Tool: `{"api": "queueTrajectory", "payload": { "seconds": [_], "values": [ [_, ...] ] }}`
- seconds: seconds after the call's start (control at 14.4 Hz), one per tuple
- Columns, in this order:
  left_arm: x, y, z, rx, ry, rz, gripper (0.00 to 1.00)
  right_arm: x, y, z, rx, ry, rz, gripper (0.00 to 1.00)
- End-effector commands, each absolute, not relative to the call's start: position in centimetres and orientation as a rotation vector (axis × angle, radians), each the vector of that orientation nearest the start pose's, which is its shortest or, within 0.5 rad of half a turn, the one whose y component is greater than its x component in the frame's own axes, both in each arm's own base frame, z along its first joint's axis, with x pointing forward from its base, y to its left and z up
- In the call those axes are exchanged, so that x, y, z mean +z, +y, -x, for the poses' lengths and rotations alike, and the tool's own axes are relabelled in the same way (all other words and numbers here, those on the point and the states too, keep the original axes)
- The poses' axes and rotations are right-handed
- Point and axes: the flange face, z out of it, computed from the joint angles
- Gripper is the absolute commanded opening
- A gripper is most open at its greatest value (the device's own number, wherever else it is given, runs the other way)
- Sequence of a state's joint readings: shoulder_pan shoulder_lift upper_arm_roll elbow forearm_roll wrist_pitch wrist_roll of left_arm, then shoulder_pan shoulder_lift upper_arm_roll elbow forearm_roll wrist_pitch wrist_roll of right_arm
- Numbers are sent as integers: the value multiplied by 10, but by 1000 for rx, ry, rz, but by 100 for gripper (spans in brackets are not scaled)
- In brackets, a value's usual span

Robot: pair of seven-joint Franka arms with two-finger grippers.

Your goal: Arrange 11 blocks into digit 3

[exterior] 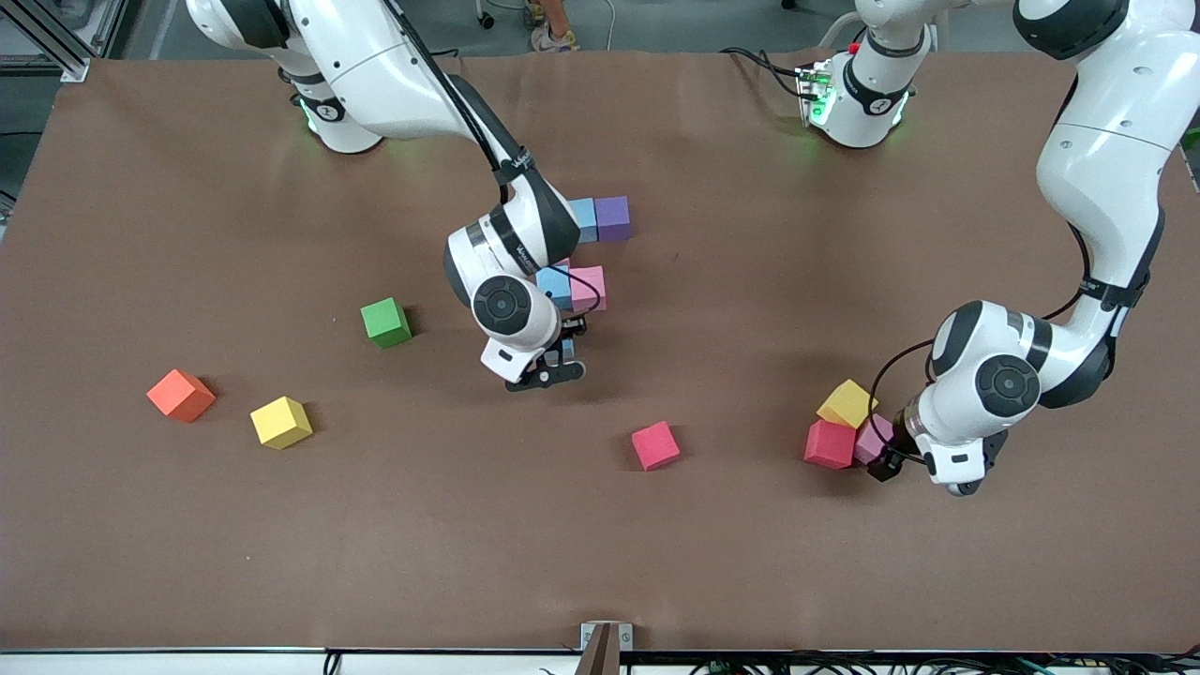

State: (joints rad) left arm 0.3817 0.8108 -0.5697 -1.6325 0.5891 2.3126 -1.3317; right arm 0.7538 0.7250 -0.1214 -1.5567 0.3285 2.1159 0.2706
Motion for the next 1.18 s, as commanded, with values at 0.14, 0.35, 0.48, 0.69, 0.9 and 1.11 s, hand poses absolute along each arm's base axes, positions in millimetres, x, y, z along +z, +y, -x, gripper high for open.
{"api": "queueTrajectory", "payload": {
  "seconds": [0.14, 0.35, 0.48, 0.69, 0.9, 1.11],
  "values": [
    [227, -58, -691, -152, -1381, 2794, 19, 202, 428, -524, 334, -266, 3010, 35],
    [285, -52, -695, -147, -1398, 2687, 17, 198, 425, -520, 351, -264, 3014, 35],
    [314, -71, -686, -113, -1547, 2576, 17, 195, 424, -518, 363, -262, 3015, 35],
    [323, -128, -666, -71, -1850, 2348, 15, 192, 423, -513, 378, -264, 3016, 35],
    [316, -204, -644, -49, -2088, 2161, 15, 190, 426, -509, 386, -272, 3013, 35],
    [288, -288, -601, -1, -2167, 2044, 15, 188, 424, -506, 395, -271, 3015, 35]
  ]
}}
